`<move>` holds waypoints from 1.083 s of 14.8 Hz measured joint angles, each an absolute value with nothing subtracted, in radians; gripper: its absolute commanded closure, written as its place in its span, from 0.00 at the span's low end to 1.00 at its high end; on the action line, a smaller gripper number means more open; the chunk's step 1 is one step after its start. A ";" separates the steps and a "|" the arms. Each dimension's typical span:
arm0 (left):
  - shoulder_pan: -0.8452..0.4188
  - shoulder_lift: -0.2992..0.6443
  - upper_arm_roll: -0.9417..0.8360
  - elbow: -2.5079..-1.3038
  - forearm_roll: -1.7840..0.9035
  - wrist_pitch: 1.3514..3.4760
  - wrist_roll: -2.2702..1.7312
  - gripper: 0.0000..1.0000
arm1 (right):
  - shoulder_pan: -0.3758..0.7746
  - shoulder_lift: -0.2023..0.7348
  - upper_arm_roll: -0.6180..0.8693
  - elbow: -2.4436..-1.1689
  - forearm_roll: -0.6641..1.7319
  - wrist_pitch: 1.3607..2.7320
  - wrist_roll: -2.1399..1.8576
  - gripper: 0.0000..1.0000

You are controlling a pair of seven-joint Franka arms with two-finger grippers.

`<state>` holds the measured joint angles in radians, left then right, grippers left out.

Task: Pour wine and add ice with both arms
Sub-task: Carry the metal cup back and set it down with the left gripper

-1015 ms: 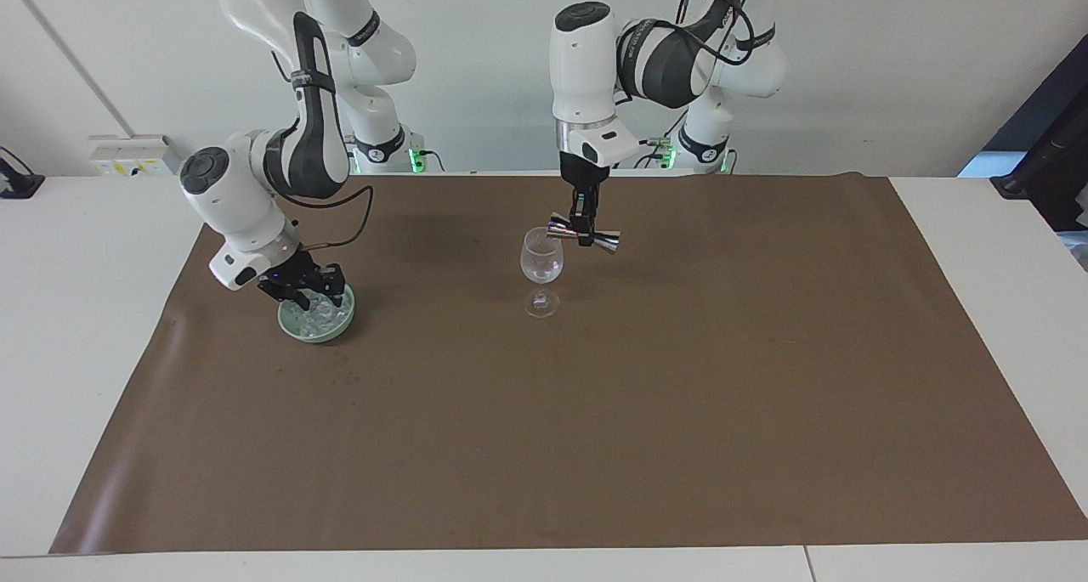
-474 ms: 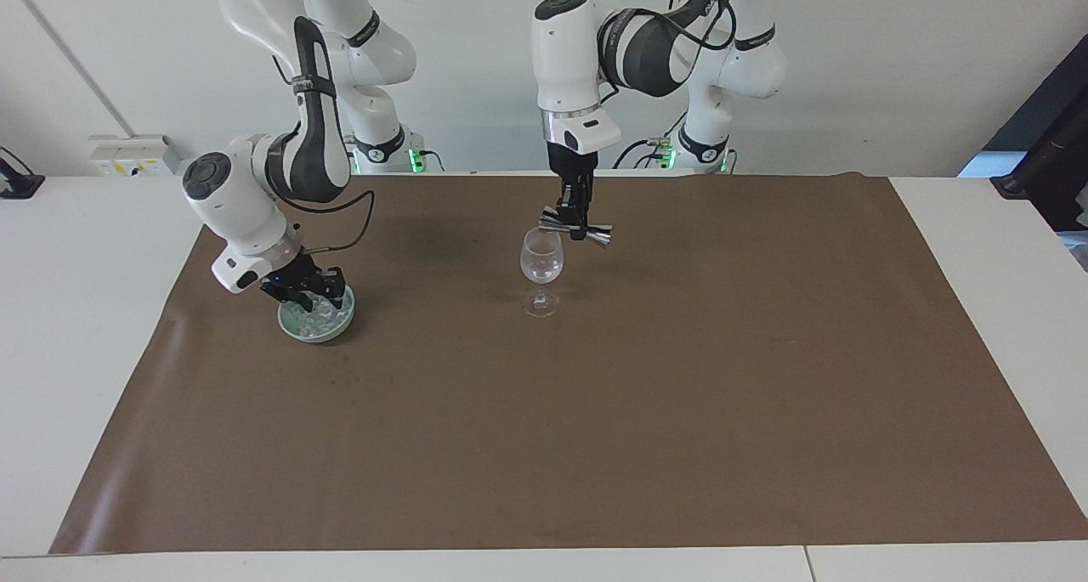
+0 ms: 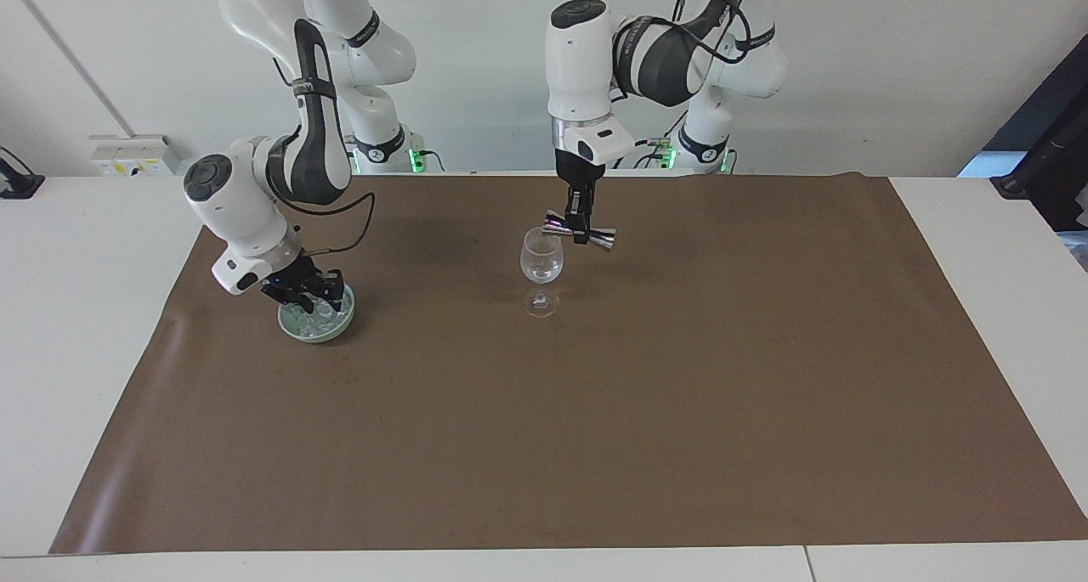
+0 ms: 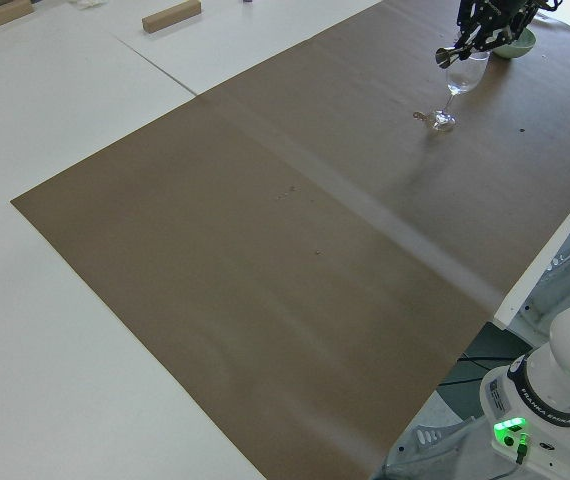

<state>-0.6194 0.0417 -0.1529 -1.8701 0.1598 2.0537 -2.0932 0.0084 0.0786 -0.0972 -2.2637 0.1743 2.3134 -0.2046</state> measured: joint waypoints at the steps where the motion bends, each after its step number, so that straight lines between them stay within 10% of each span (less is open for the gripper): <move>1: -0.598 0.041 -0.151 -1.864 0.111 2.054 -2.057 1.00 | 0.008 0.079 -0.097 -2.264 0.174 2.314 -0.205 0.47; 16: 0.004 -0.002 -0.135 -2.072 -0.872 2.021 -1.132 1.00 | 0.007 0.079 -0.097 -2.264 0.174 2.315 -0.204 0.60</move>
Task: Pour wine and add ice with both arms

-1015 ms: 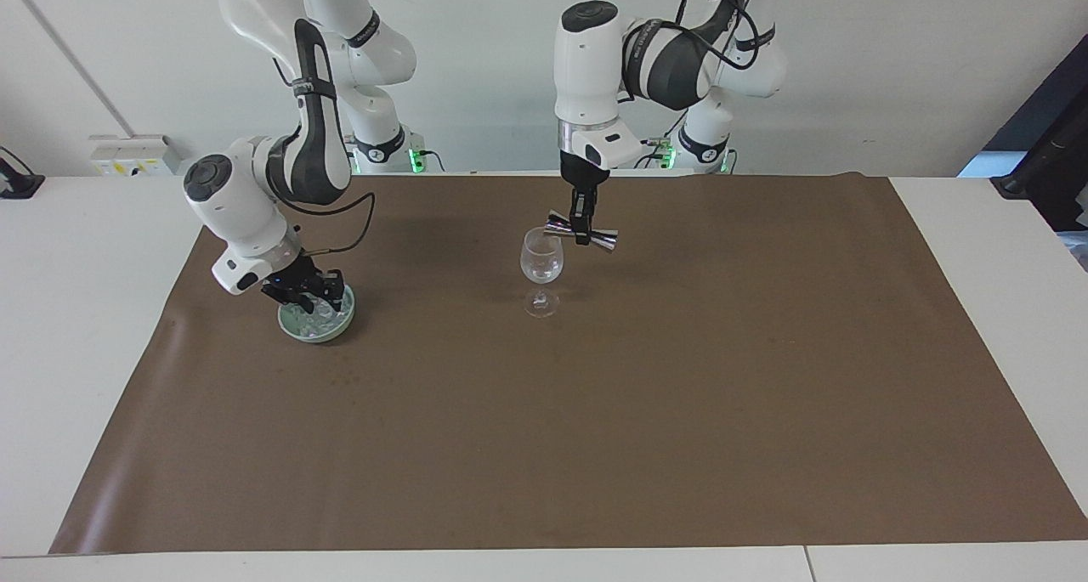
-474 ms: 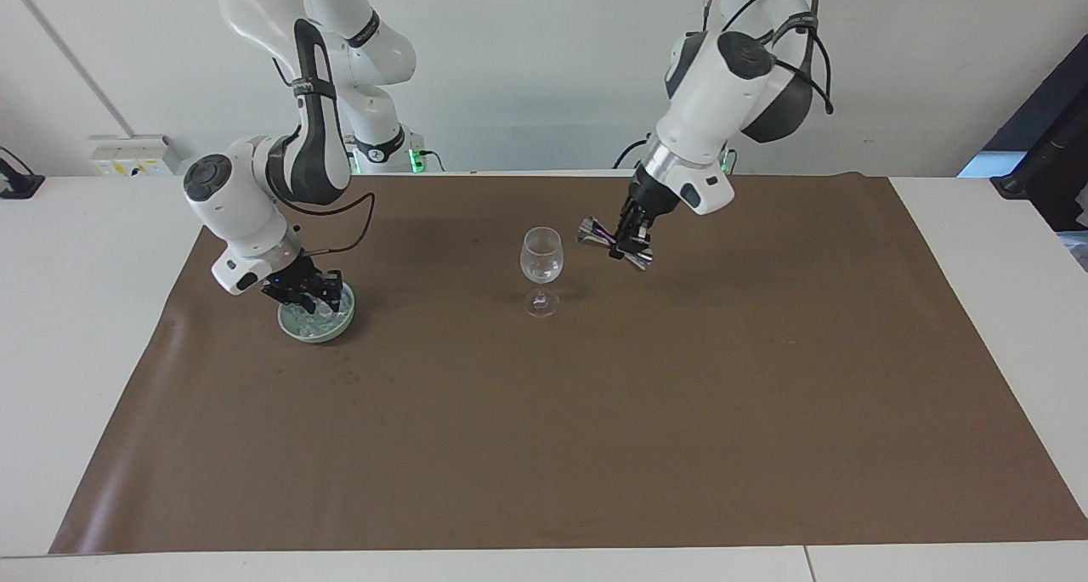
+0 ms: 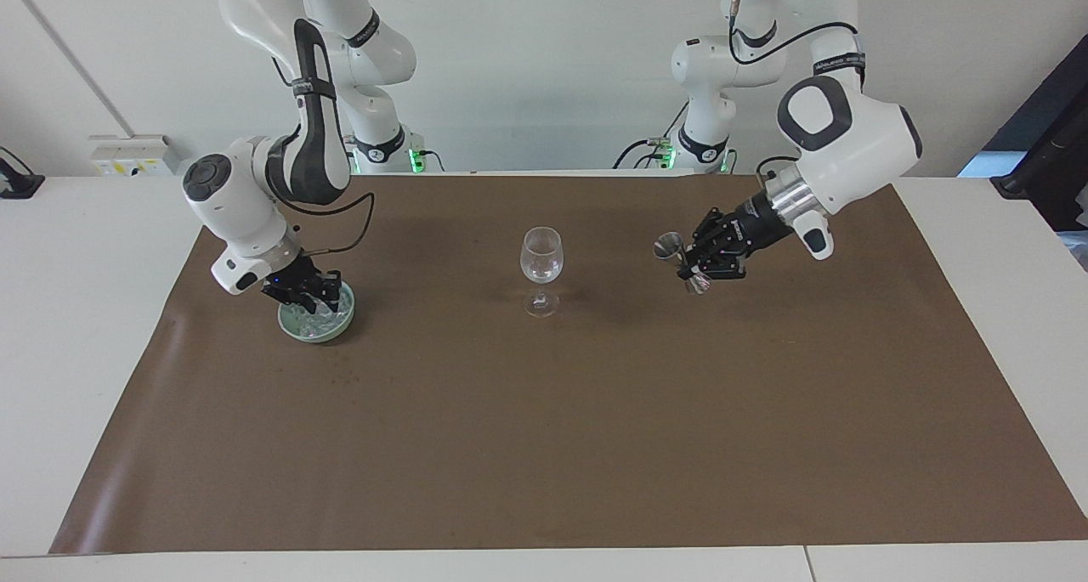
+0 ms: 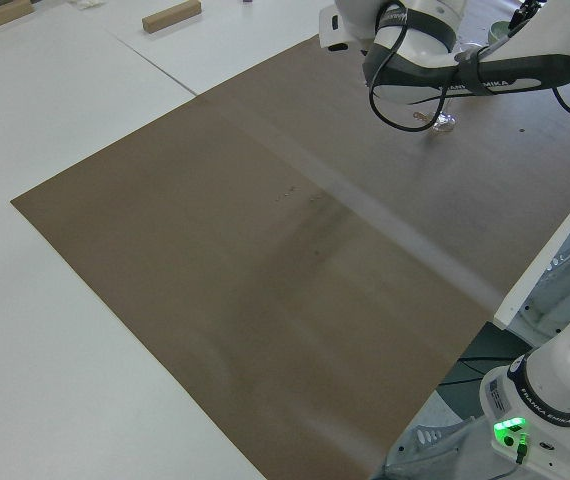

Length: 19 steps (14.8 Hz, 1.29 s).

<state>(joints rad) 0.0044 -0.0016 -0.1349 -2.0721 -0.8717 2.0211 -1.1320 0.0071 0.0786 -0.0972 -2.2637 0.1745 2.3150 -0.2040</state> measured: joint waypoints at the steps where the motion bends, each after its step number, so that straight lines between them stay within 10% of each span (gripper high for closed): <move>1: 0.050 0.006 -0.135 -2.092 -0.905 1.998 -1.074 1.00 | 0.007 0.079 -0.097 -2.264 0.174 2.315 -0.204 0.62; 19: 0.459 0.436 -0.137 -1.933 -1.079 1.680 -0.720 1.00 | 0.007 0.078 -0.097 -2.234 0.175 2.273 -0.204 0.93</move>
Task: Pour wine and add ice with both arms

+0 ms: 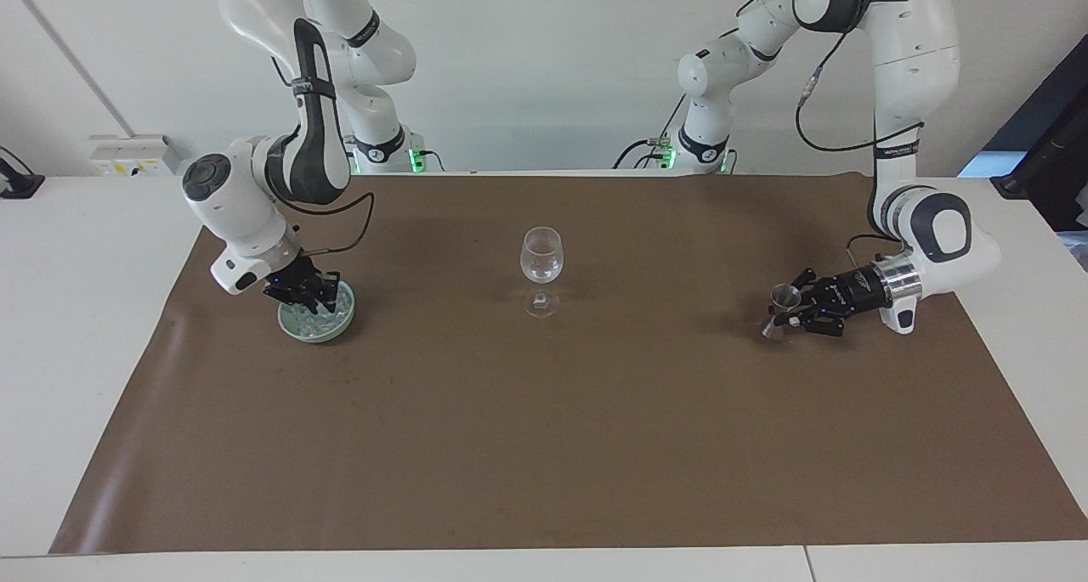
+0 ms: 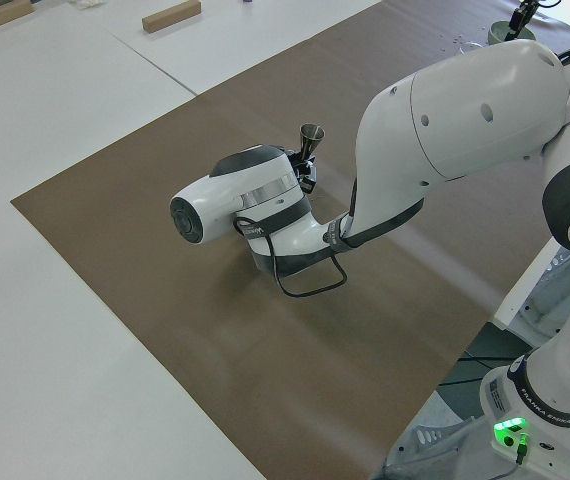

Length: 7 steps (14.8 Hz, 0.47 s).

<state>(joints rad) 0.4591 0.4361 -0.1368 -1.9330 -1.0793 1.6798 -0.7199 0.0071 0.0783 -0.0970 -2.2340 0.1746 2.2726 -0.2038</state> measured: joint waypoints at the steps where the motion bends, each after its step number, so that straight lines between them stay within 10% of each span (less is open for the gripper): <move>1: 0.470 0.439 -0.137 -1.933 -1.080 1.676 -0.720 1.00 | 0.007 0.078 -0.097 -2.207 0.175 2.233 -0.203 0.93; 7: 0.523 0.481 -0.137 -1.932 -1.083 1.665 -0.720 1.00 | 0.060 0.065 -0.093 -1.968 0.173 1.945 -0.077 0.93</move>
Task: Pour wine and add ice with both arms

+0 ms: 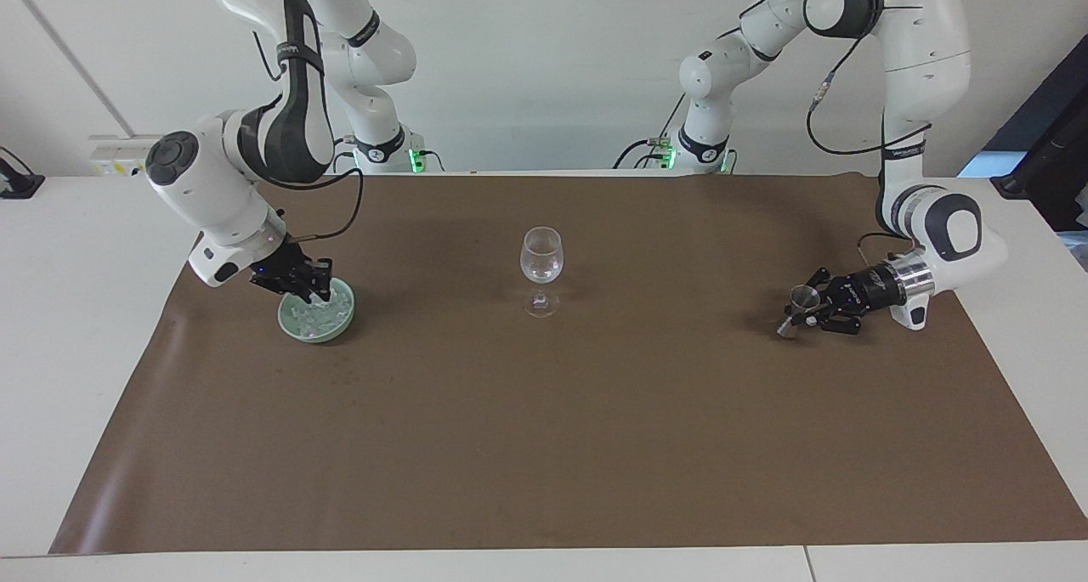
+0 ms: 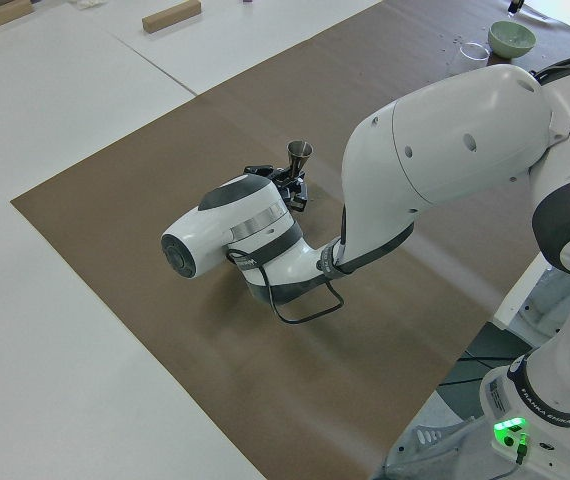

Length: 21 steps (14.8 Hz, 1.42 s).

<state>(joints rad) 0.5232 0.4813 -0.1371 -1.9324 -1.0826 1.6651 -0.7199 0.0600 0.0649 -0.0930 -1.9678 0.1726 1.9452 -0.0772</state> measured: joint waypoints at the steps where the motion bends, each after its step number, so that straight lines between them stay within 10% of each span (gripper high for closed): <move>1: 0.526 0.487 -0.137 -1.932 -1.086 1.664 -0.720 1.00 | 0.090 0.062 -0.092 -1.919 0.170 1.893 -0.026 0.93; 12: 0.532 0.498 -0.138 -1.974 -1.139 1.658 -0.719 1.00 | 0.535 0.103 -0.079 -1.607 0.170 1.768 0.577 0.93; 14: 0.535 0.498 -0.138 -1.974 -1.140 1.658 -0.715 0.01 | 0.594 0.124 -0.079 -1.615 0.170 1.809 0.639 0.93; 21: 0.547 0.496 -0.136 -1.965 -1.139 1.638 -0.644 0.00 | 0.670 0.158 -0.080 -1.693 0.170 1.916 0.705 0.91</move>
